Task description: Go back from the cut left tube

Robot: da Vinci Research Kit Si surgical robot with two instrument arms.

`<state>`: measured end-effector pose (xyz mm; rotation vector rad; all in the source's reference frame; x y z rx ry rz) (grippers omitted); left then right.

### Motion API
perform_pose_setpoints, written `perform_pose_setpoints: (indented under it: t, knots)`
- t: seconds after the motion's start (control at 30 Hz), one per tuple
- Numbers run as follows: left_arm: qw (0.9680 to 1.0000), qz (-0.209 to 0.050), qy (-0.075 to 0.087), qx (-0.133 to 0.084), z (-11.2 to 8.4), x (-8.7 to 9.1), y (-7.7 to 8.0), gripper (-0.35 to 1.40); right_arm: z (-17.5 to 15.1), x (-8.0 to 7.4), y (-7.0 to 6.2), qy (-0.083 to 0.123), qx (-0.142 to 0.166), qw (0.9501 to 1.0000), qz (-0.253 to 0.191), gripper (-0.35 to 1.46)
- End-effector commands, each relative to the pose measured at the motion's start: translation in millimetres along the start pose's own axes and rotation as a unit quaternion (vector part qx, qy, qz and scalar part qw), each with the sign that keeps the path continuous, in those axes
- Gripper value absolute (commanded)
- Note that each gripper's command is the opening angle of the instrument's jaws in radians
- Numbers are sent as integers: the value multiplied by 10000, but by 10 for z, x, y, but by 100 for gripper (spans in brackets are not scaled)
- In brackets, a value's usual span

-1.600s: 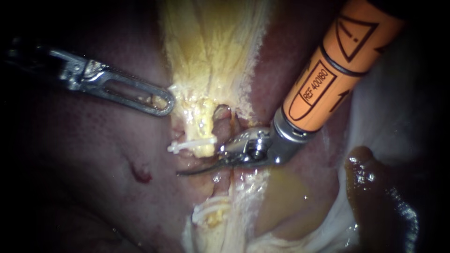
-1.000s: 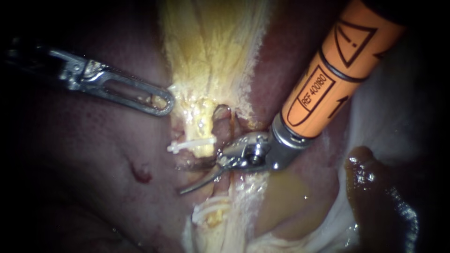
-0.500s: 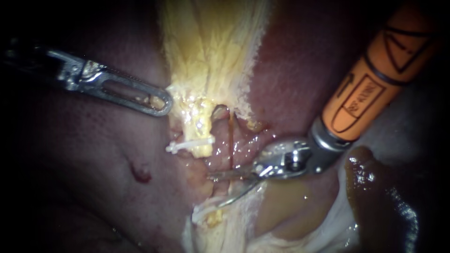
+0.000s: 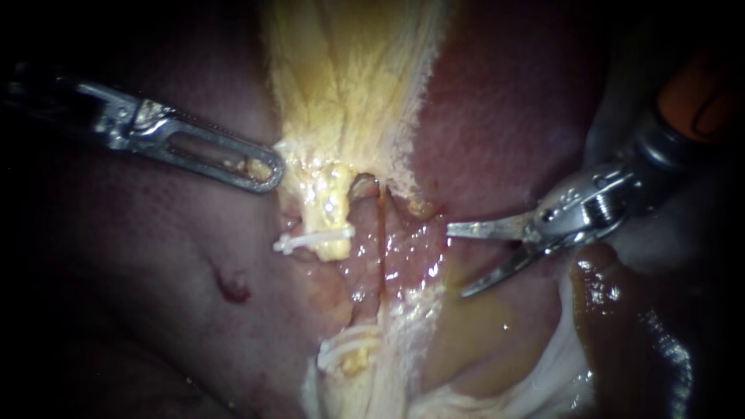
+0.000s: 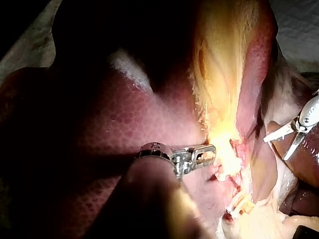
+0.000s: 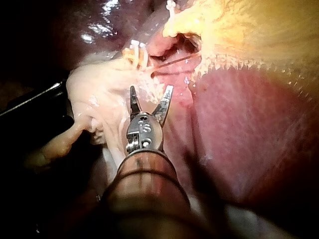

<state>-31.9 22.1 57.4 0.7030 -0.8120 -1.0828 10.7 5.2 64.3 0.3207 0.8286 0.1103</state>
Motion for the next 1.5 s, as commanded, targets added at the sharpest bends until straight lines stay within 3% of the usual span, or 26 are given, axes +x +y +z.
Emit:
perform_pose_setpoints:
  t: [0.03, 0.5, 1.07, 1.5]
  knots:
    - [10000, -4, 0, -4, 1, 0, 0, -35, -1, 0, 0, -28, -63, 10000, -5, 145]
    - [10000, 6, -36, -49, 16, 3, 4, -35, -4, 5, 1, 1, 44, 9999, 119, 145]
    - [9999, 16, 76, 71, 71, 9, 11, -35, -2, 8, 2, 43, 26, 9999, 131, 145]
    - [9999, 20, 83, 103, 69, 9, 10, -35, -2, 9, 2, 80, 45, 9998, 169, 145]
